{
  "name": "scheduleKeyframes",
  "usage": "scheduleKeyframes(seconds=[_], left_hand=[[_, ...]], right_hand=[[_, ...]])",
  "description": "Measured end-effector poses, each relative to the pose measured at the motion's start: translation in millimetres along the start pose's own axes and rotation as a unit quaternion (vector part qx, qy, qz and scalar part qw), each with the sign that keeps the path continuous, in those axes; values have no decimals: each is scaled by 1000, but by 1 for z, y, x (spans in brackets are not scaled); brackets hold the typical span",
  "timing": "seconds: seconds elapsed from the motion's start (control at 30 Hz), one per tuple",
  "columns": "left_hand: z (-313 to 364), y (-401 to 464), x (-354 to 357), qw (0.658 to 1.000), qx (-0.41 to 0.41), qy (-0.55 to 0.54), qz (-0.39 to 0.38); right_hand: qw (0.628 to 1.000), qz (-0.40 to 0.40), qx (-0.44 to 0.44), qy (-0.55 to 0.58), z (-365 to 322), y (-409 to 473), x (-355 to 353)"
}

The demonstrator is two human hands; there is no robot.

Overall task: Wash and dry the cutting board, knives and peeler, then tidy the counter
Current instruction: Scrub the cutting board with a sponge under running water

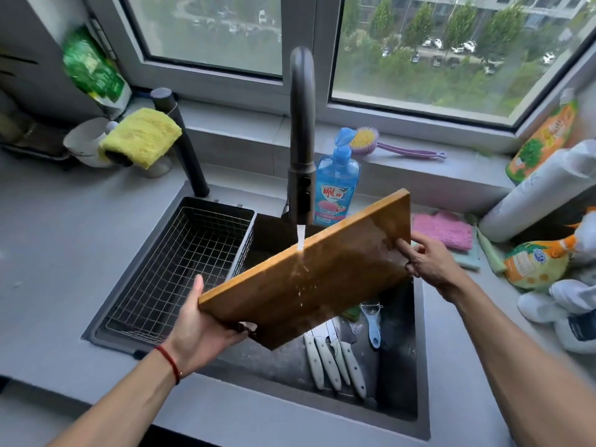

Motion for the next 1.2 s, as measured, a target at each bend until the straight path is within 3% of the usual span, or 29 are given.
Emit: scheduleKeyframes(seconds=[0.1, 0.17, 0.3, 0.47, 0.53, 0.67, 0.87, 1.0, 1.13, 1.2], left_hand=[[0, -11, -4, 998, 47, 51, -11], [-2, -12, -7, 987, 69, 138, 35], [8, -3, -1, 927, 123, 308, 175], [53, 9, 18, 837, 215, 455, 216], [69, 16, 27, 818, 237, 465, 242], [85, 32, 43, 836, 215, 429, 266], [67, 30, 36, 918, 145, 337, 151], [54, 24, 37, 891, 175, 355, 222], [44, 20, 25, 898, 165, 314, 260], [34, 18, 20, 906, 142, 296, 268]], right_hand=[[1000, -1, 7, -24, 6, 21, 12], [999, 2, 18, -44, 11, 30, 20], [997, -2, 39, -59, 28, 37, 38], [993, 15, 80, -82, 57, 29, 53], [989, 32, 109, -91, 65, 23, 60], [975, 74, 151, -141, 81, 8, 76], [957, 58, 236, -157, 96, -3, 96], [933, 84, 247, -249, 83, -14, 105], [906, 102, 213, -350, 47, -36, 150], [918, 69, 169, -351, 28, -47, 186]])
Point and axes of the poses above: each hand's wrist, its own y-axis towards the middle knuckle, its own x-axis out of the palm, z = x × y, the point moved 3 cm from there along y, towards the middle knuckle, and after that the axes turned 7 degrees about -y, right-handed, at the moved point
